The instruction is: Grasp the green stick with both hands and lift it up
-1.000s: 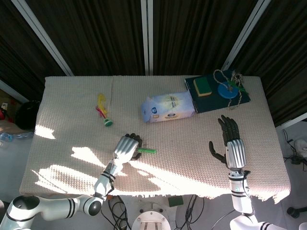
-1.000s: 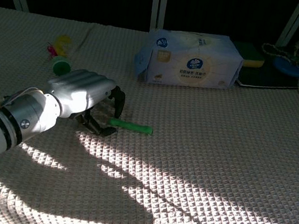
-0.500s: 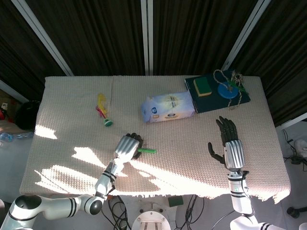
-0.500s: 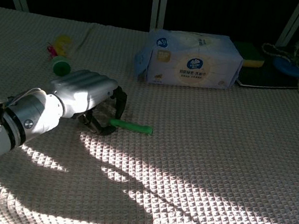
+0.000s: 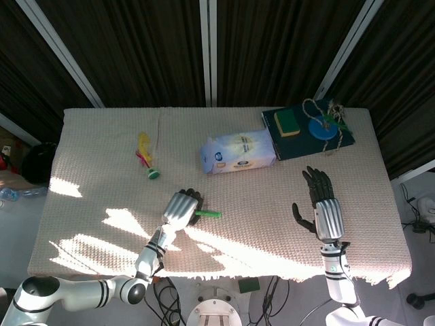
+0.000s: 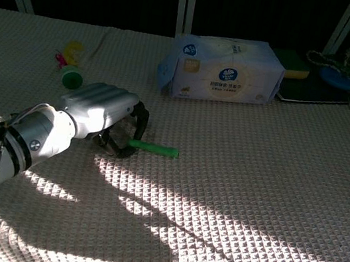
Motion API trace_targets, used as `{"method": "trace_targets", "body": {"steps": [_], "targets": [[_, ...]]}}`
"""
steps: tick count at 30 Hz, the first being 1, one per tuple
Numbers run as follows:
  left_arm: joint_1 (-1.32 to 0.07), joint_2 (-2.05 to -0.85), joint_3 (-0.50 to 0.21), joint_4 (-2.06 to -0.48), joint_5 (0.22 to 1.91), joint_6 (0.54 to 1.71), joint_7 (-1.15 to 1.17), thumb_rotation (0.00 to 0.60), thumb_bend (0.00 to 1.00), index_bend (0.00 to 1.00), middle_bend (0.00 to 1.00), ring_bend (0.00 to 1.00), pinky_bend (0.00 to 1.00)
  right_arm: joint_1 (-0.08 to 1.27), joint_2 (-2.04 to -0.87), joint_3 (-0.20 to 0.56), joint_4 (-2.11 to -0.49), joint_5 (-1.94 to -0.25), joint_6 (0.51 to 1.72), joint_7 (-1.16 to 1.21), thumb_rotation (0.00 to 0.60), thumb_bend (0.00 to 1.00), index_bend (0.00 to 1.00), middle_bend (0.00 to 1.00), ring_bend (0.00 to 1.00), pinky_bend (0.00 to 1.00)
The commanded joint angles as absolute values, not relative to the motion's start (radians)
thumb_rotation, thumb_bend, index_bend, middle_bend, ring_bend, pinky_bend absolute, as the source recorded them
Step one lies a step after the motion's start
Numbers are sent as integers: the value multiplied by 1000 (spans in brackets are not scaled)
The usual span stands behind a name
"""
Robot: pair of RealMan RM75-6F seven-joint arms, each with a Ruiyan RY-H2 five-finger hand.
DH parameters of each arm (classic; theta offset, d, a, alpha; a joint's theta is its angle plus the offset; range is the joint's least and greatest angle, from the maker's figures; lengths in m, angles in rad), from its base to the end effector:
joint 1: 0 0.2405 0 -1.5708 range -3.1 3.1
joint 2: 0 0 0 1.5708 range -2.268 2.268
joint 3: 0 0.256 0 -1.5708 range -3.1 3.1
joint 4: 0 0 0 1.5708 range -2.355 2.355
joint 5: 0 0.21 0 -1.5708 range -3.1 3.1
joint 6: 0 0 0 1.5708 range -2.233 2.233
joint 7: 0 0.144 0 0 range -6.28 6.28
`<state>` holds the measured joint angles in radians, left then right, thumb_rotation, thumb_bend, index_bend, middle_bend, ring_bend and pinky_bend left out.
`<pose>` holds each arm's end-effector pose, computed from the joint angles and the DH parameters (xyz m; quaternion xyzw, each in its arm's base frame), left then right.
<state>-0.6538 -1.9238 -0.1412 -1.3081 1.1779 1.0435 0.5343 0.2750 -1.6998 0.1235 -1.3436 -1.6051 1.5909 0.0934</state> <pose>-0.1218 0.2828 -0.1160 -0.7594 -0.3665 -0.3616 0.3979 -0.2160 -0.2353 0.0201 0.5289 -0.3885 0.6044 0.4517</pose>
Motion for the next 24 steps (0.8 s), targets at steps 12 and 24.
{"method": "trace_targets", "body": {"steps": [12, 24], "targets": [[-655, -1918, -139, -1320, 1169, 1034, 525, 589, 299, 547, 341, 273, 374, 291, -1618, 68, -1516, -1552, 1425, 9, 600, 364, 98, 0, 0, 0], [-659, -1919, -140, -1327, 1150, 1023, 527, 589, 300, 547, 341, 273, 376, 413, -1574, 112, -1721, -1362, 1144, -279, 600, 355, 374, 0, 0, 0]]}}
